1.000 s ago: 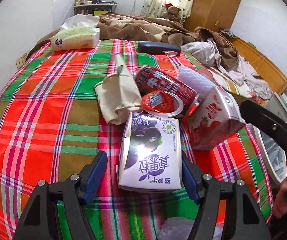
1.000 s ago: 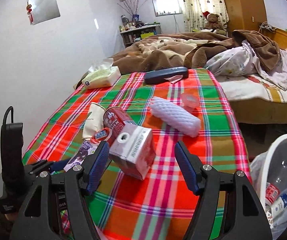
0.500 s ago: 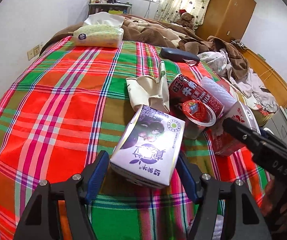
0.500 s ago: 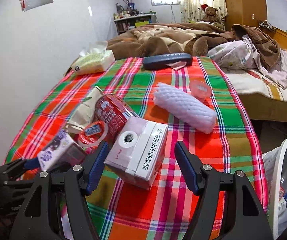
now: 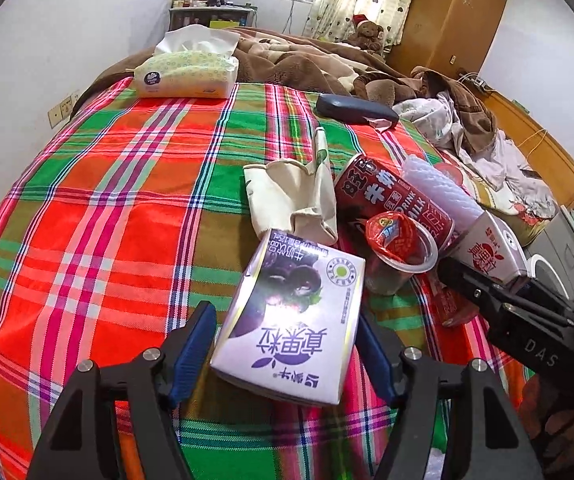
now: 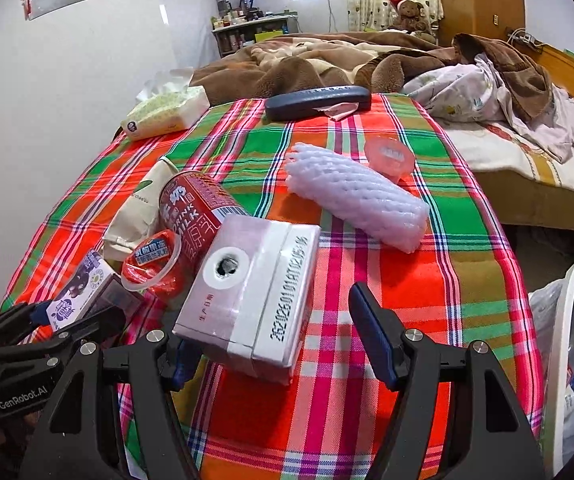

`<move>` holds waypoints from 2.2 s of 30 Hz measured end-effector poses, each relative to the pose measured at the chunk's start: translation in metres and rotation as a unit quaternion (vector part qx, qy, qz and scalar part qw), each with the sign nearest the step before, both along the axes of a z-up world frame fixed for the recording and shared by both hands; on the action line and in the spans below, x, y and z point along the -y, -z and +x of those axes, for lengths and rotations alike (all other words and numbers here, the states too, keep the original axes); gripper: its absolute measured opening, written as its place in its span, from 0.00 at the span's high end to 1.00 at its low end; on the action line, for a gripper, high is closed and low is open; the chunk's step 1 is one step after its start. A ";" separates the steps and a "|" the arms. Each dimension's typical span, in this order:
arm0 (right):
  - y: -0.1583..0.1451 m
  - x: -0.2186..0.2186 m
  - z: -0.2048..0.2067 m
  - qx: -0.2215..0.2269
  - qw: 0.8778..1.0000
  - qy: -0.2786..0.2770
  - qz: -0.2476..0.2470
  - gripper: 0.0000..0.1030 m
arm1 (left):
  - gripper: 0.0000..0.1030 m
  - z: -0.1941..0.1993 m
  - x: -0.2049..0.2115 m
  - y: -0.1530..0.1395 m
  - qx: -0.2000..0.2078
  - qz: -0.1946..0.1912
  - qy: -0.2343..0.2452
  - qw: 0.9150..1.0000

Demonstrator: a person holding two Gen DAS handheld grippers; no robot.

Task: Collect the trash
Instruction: 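Grasp the purple juice box with the left tool while the right tool grasps the pink milk carton, then carry both cartons over the white bin and open both tools to drop them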

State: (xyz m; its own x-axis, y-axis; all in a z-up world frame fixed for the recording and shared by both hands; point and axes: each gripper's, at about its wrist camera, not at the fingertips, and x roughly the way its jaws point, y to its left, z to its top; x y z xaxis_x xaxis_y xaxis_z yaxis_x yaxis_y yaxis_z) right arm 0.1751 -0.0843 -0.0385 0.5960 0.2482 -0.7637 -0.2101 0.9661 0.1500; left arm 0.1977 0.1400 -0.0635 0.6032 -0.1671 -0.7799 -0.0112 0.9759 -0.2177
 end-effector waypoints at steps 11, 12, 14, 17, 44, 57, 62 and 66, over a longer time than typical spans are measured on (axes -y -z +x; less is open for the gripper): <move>0.001 0.006 0.002 0.000 1.000 0.005 0.018 0.64 | 0.41 -0.001 0.004 -0.003 0.002 0.004 0.004 1.000; 0.001 0.006 0.002 0.000 1.000 0.004 0.019 0.64 | 0.41 -0.002 0.005 -0.004 0.002 0.003 0.004 1.000; 0.001 0.006 0.001 0.002 1.000 0.001 0.019 0.64 | 0.41 -0.004 0.006 -0.005 0.004 0.003 0.004 1.000; -0.002 0.008 -0.001 0.006 1.000 0.001 0.019 0.64 | 0.41 -0.007 0.010 -0.008 0.006 0.004 0.006 1.000; -0.037 0.062 -0.035 0.061 0.997 0.034 0.035 0.64 | 0.41 -0.045 0.071 -0.066 0.070 0.026 0.054 0.996; -0.048 0.120 -0.052 0.084 0.992 0.084 0.033 0.64 | 0.41 -0.054 0.146 -0.084 0.093 0.031 0.120 0.988; -0.049 0.147 -0.059 0.088 0.989 0.112 0.029 0.64 | 0.41 -0.057 0.180 -0.087 0.097 0.030 0.152 0.983; -0.048 0.169 -0.067 0.088 0.987 0.132 0.025 0.64 | 0.41 -0.057 0.211 -0.089 0.099 0.032 0.180 0.978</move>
